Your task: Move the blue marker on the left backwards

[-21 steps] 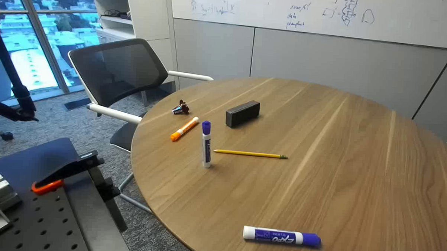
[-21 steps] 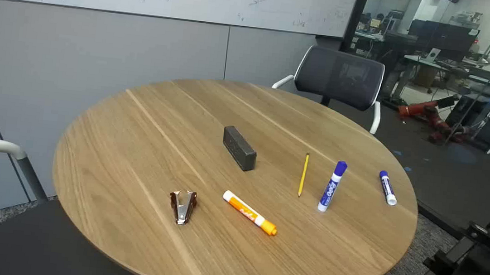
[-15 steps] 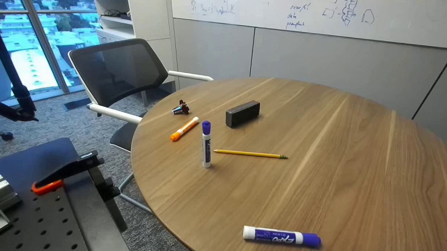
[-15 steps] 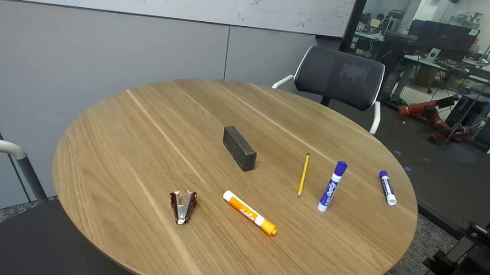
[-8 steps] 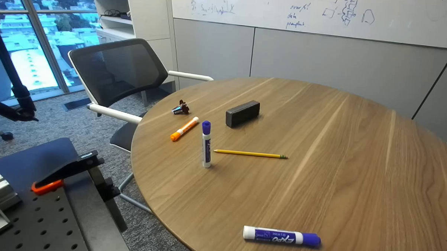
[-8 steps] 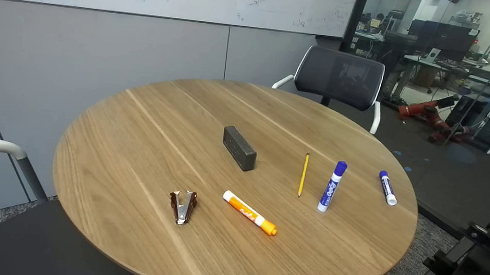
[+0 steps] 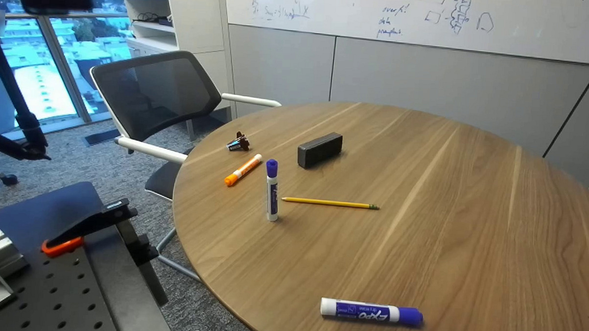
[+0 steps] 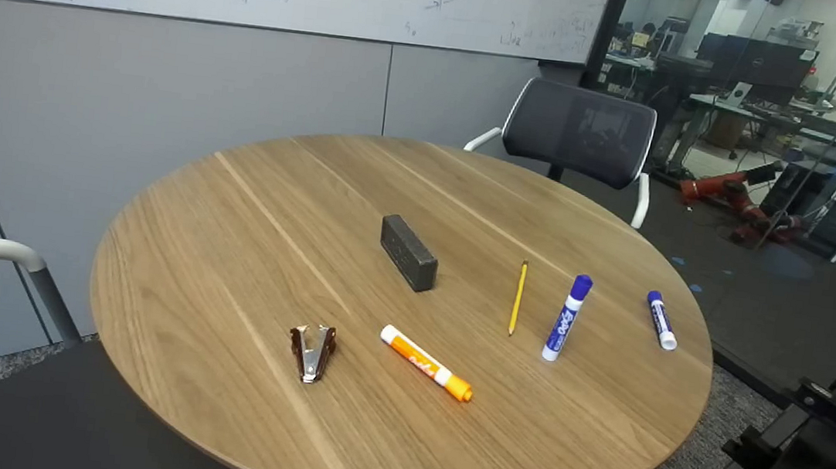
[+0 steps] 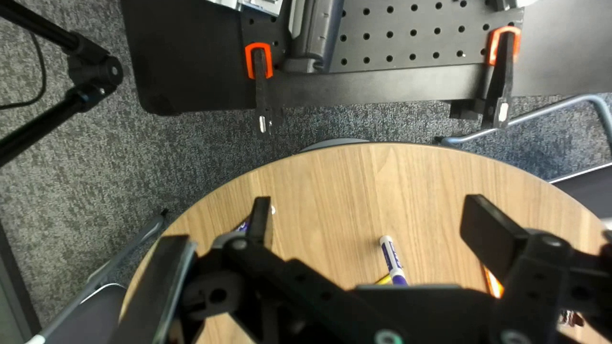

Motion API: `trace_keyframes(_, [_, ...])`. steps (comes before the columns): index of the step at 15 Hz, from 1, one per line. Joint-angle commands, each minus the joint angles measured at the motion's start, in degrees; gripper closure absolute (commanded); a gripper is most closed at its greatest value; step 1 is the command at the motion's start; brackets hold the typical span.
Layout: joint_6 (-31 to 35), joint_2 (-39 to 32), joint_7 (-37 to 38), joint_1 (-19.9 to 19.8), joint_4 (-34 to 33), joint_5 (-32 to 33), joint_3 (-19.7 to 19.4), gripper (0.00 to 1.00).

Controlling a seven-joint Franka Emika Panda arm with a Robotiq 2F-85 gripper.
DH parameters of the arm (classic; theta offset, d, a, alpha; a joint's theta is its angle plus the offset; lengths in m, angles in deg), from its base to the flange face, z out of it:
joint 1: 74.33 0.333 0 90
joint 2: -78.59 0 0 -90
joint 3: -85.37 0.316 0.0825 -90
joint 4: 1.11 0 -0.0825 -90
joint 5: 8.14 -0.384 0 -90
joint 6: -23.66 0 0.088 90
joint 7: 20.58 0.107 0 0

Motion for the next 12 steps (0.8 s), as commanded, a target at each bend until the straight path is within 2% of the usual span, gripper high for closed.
trace_keyframes(1, [5.91, -9.47, 3.97, 1.26, -3.95, -1.57, 2.21, 0.0])
trace_keyframes(7, [15.82, -25.28, 10.87, 1.43, -10.45, -1.04, 4.4, 0.0])
trace_keyframes(12, [18.73, -37.33, 16.41, 2.46, -18.03, -0.06, 4.16, 0.0])
